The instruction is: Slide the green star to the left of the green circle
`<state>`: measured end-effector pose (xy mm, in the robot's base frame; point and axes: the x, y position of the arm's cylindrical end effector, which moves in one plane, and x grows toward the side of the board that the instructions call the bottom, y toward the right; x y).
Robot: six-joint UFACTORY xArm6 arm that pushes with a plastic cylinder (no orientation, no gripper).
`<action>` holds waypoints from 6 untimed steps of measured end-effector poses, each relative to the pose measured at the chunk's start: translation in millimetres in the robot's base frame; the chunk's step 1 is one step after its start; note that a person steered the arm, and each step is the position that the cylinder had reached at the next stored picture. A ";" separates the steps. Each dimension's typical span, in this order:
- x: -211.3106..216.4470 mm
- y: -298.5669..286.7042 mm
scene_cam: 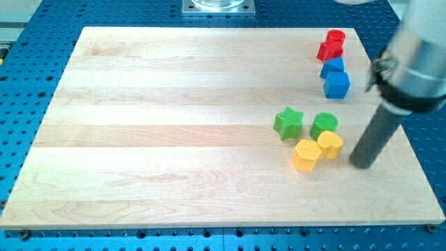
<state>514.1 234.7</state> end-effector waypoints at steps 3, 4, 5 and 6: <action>-74.4 -153.3; -45.5 -139.7; -52.0 -120.6; -99.4 -134.8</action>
